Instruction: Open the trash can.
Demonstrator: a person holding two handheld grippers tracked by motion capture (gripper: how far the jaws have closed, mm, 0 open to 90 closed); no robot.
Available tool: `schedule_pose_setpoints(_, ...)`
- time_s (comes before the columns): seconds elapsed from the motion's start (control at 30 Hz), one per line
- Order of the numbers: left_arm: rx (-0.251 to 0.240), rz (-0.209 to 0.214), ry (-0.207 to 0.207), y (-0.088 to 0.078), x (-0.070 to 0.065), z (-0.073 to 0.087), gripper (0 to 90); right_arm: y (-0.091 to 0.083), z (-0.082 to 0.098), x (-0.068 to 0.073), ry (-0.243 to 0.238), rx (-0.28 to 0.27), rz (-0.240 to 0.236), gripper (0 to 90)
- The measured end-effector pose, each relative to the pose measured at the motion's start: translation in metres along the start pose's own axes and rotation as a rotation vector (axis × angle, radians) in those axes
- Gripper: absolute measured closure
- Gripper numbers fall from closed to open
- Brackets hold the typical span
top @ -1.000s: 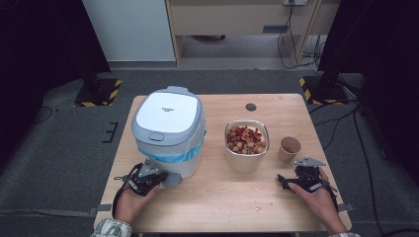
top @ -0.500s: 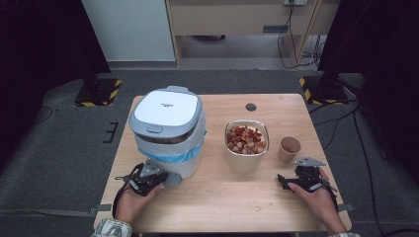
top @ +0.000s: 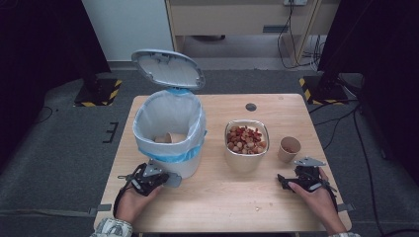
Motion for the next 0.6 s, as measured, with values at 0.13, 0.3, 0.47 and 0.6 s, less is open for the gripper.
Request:
schedule_pose_setpoints(0.13,0.001,0.001,0.004,0.000,0.000,0.000,89.9,0.000,0.000,-0.002,-0.019,-0.001,-0.011,2.9)
schedule_pose_setpoints(0.3,0.001,0.005,0.002,0.000,0.001,0.000,89.9,-0.003,-0.002,-0.005,-0.020,-0.016,0.007,9.1)
schedule_pose_setpoints(0.47,0.000,0.006,0.002,0.000,0.001,0.000,89.9,-0.009,-0.010,-0.006,-0.020,-0.080,0.016,11.6)
schedule_pose_setpoints(0.6,0.000,0.006,0.002,0.000,0.001,0.000,89.9,-0.011,-0.013,-0.011,0.016,-0.109,0.050,11.6)
Point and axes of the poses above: each handheld gripper's, and its own axes: y roughly forward along the jaws, z roughly out of its underside, x roughly to its left, the point moved 3 cm from there along y, roughly forward along the jaws, and after that the axes turned 8 degrees about x, right-handed, at the moved point
